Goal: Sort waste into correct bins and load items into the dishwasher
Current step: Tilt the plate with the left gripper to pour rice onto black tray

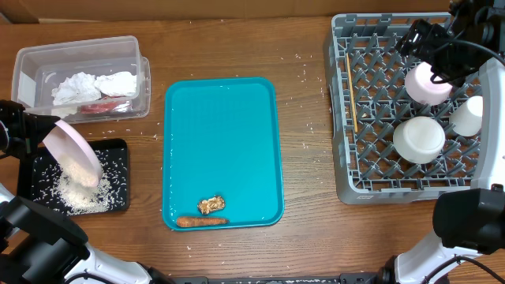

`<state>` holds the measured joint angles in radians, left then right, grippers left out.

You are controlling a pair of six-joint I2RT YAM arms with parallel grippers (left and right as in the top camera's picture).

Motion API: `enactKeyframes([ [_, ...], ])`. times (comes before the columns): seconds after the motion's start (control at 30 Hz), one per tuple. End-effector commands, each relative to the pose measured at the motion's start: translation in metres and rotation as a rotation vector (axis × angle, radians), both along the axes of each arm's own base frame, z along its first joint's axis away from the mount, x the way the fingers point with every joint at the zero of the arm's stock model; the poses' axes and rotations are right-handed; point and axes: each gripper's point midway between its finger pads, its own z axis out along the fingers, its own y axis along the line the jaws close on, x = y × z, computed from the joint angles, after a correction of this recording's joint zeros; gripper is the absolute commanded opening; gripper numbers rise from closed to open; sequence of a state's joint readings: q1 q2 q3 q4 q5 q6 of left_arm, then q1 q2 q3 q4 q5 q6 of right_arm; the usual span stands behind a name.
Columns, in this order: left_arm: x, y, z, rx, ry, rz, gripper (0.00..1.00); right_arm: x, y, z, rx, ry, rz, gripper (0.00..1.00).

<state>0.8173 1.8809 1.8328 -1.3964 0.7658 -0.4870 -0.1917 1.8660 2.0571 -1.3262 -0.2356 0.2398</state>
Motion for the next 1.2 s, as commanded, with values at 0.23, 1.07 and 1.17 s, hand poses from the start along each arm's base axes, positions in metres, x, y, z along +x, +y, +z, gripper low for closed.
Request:
enactKeyframes([
  [0.23,0.002,0.004,0.007,-0.004,-0.092,-0.025,0.04,0.002,-0.001,0.011,-0.007,-0.032,-0.005,1.00],
  [1.07,-0.005,0.013,0.031,-0.061,-0.293,-0.058,0.04,0.002,-0.001,0.011,-0.007,-0.032,-0.005,1.00],
  [1.17,-0.003,0.009,0.036,-0.095,-0.321,-0.061,0.04,0.002,-0.001,0.011,-0.007,-0.032,-0.005,1.00],
])
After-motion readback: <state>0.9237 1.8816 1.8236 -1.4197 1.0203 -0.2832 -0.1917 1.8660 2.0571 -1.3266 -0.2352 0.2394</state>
